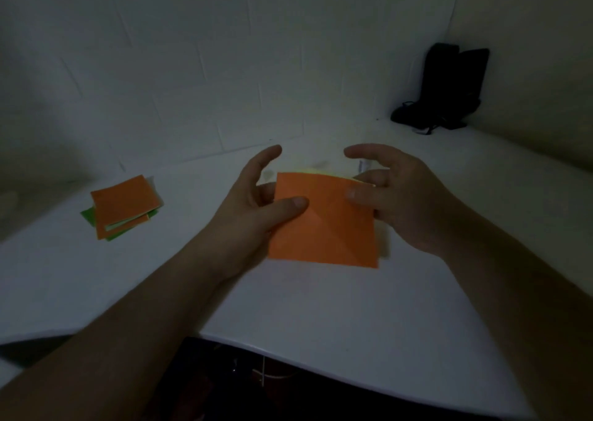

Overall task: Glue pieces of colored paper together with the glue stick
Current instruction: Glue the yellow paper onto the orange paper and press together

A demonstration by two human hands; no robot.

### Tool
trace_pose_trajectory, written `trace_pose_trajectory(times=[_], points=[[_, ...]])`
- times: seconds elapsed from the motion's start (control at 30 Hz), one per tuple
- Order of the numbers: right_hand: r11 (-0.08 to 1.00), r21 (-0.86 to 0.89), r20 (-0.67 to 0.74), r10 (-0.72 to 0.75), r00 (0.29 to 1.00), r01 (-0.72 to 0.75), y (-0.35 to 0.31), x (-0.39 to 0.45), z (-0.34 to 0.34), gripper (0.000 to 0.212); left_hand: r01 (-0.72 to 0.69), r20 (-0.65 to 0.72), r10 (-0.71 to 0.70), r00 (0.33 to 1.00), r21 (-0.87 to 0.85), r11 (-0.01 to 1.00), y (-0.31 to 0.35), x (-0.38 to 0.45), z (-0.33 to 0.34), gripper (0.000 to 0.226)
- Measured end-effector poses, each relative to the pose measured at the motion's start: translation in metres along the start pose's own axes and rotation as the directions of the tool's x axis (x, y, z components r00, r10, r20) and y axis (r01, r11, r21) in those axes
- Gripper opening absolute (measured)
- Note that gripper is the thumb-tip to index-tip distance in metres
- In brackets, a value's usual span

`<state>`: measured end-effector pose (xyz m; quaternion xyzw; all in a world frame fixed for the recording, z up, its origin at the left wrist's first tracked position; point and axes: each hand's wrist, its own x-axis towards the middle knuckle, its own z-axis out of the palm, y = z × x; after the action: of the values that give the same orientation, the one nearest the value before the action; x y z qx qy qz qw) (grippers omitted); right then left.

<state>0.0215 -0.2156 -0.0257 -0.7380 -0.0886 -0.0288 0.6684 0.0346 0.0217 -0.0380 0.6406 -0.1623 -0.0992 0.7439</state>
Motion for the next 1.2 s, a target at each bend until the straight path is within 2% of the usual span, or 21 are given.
trace_pose_trajectory(times=[0.13,0.3,0.4,0.6,0.77,0.97,1.1,1.2], points=[[0.998,0.052,0.038,0.017,0.999,-0.018,0.000,0.000,0.000,0.040,0.011,0.000,-0.011,1.000,-0.065,0.998,0.004,0.000,0.001,0.083],[1.000,-0.001,0.046,0.013,0.999,-0.013,0.002,-0.002,0.005,0.041,0.071,0.107,-0.060,0.992,-0.093,0.993,0.004,-0.002,0.001,0.075],[1.000,-0.026,0.037,0.013,0.999,-0.012,0.005,-0.002,0.006,0.043,0.092,0.118,-0.084,0.989,-0.065,0.994,0.003,-0.002,0.002,0.071],[0.991,-0.135,0.007,-0.022,1.000,0.022,0.004,-0.002,0.007,0.046,0.086,0.021,-0.085,0.996,-0.046,0.995,0.007,-0.001,0.008,0.019],[0.993,-0.116,0.001,-0.028,1.000,0.028,0.003,-0.004,0.006,0.045,0.111,-0.016,-0.113,0.993,-0.077,0.991,0.009,0.001,0.007,0.026],[0.999,-0.043,0.019,-0.006,1.000,0.007,0.008,-0.002,0.002,0.043,0.129,-0.035,-0.135,0.990,-0.139,0.982,0.007,0.004,0.003,0.023],[0.996,-0.081,0.175,0.059,0.983,-0.045,0.000,-0.003,-0.002,0.043,0.106,-0.125,-0.118,0.985,-0.104,0.989,0.002,0.007,0.003,0.022],[0.979,-0.202,0.259,0.082,0.962,-0.029,-0.005,-0.005,0.000,0.038,0.100,-0.102,-0.107,0.989,-0.076,0.992,0.000,0.008,0.003,0.021]])
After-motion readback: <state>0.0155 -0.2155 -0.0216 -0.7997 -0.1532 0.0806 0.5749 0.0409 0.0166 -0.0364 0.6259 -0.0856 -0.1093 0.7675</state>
